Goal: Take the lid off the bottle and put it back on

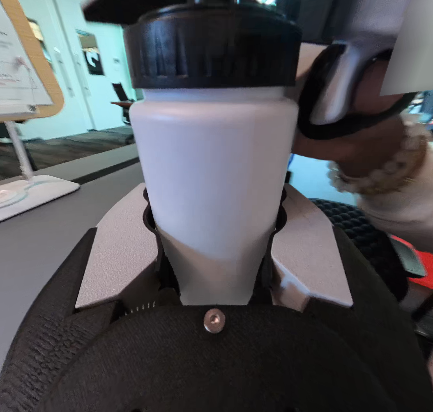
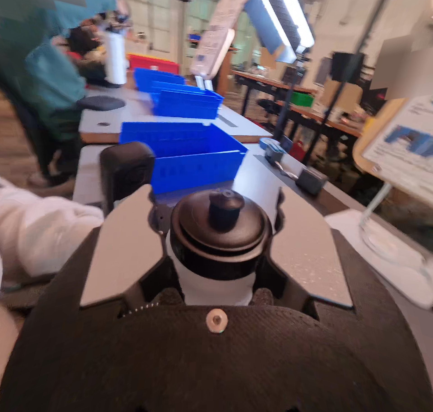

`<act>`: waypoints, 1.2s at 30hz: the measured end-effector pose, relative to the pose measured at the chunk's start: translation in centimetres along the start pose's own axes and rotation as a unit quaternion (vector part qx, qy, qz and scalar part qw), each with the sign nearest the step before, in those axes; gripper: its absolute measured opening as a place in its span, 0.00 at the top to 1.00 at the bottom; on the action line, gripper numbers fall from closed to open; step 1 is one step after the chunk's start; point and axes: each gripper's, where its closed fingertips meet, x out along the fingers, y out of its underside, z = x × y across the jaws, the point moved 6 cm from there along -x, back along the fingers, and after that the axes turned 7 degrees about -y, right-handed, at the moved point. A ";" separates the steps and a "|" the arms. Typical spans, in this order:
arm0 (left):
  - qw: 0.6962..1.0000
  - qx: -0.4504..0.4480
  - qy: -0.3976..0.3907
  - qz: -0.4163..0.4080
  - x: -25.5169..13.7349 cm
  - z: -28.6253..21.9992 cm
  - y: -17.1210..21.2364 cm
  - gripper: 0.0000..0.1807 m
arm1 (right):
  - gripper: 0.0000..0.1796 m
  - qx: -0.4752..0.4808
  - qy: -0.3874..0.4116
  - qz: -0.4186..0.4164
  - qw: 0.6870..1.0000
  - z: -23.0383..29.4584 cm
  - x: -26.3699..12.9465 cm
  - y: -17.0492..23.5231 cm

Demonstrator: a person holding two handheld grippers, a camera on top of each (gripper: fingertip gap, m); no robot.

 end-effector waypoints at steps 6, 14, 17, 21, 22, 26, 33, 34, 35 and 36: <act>0.999 -0.014 0.029 0.004 -0.1 -0.1 0.0 0.44 | 0.45 0.016 -0.218 0.028 0.975 -0.8 0.4 0.2; 0.999 0.008 -0.040 0.010 0.0 0.6 0.0 0.44 | 0.60 -0.057 0.067 -0.014 0.996 0.5 -0.5 -0.2; 1.000 0.009 -0.026 0.007 0.0 0.5 0.0 0.44 | 0.50 -0.085 0.044 -0.109 0.990 0.4 -1.4 -1.4; 1.000 -0.006 0.015 0.000 -0.2 0.3 0.0 0.44 | 0.31 -0.004 -0.046 -0.117 0.992 -1.6 -2.1 -2.0; 1.000 -0.007 0.024 -0.002 -0.3 0.2 0.0 0.44 | 0.32 0.009 -0.074 -0.101 0.992 -2.1 -2.0 -1.7; 0.998 -0.009 0.066 -0.007 -0.2 -0.7 0.0 0.44 | 0.32 0.059 -0.212 -0.025 0.975 -1.8 -0.8 0.0; 1.000 0.001 0.003 0.000 -0.1 -0.2 0.0 0.44 | 0.60 0.070 -0.112 -0.013 0.991 -0.8 -0.7 0.2; 1.000 0.005 -0.007 0.002 0.0 -0.2 0.0 0.44 | 0.60 0.071 -0.052 -0.012 0.996 -0.7 -0.7 0.2; 1.000 0.011 -0.012 0.002 0.0 -0.2 0.0 0.44 | 0.60 0.067 0.002 -0.009 0.998 -0.4 -0.8 0.1; 1.000 0.014 -0.012 0.002 0.0 -0.2 0.0 0.44 | 0.61 0.057 0.040 -0.006 0.998 -0.1 -0.9 0.0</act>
